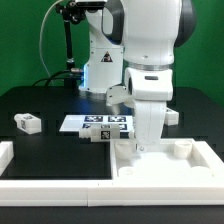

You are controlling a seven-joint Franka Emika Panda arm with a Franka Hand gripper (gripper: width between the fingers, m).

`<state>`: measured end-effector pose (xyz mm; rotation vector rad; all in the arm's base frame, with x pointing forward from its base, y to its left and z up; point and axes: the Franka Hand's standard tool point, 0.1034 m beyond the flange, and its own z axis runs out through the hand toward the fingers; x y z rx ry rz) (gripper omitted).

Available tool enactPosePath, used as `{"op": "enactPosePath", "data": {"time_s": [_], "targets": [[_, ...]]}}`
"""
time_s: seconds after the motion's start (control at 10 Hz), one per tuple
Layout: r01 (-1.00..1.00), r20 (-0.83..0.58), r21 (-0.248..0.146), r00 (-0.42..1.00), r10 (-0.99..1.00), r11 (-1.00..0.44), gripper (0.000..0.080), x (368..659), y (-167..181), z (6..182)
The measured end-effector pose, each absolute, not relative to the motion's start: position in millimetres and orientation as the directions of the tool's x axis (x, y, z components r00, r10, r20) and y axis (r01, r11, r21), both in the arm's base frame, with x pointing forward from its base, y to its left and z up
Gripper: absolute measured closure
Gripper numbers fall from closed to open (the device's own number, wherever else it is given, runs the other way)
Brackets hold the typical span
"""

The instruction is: Assemble one leg

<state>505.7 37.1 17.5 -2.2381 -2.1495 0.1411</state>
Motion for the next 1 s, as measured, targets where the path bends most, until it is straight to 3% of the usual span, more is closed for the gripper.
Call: {"op": "enactPosePath", "data": {"time_s": [0.1, 0.2, 0.3, 0.6, 1.0], "targets": [[0.995, -0.041, -0.087, 0.042, 0.998, -0.045, 0.0213, 506, 37, 18.1], [0.988, -0.053, -0.076, 0.134, 0.99, -0.138, 0.0213, 504, 36, 27.1], [0.975, -0.063, -0.063, 0.21, 0.976, -0.214, 0.0163, 501, 37, 37.3], [0.939, -0.086, -0.06, 0.333, 0.939, -0.339, 0.0151, 490, 45, 54.0], [0.91, -0.08, -0.058, 0.406, 0.91, -0.411, 0.0151, 477, 49, 55.0]]}}
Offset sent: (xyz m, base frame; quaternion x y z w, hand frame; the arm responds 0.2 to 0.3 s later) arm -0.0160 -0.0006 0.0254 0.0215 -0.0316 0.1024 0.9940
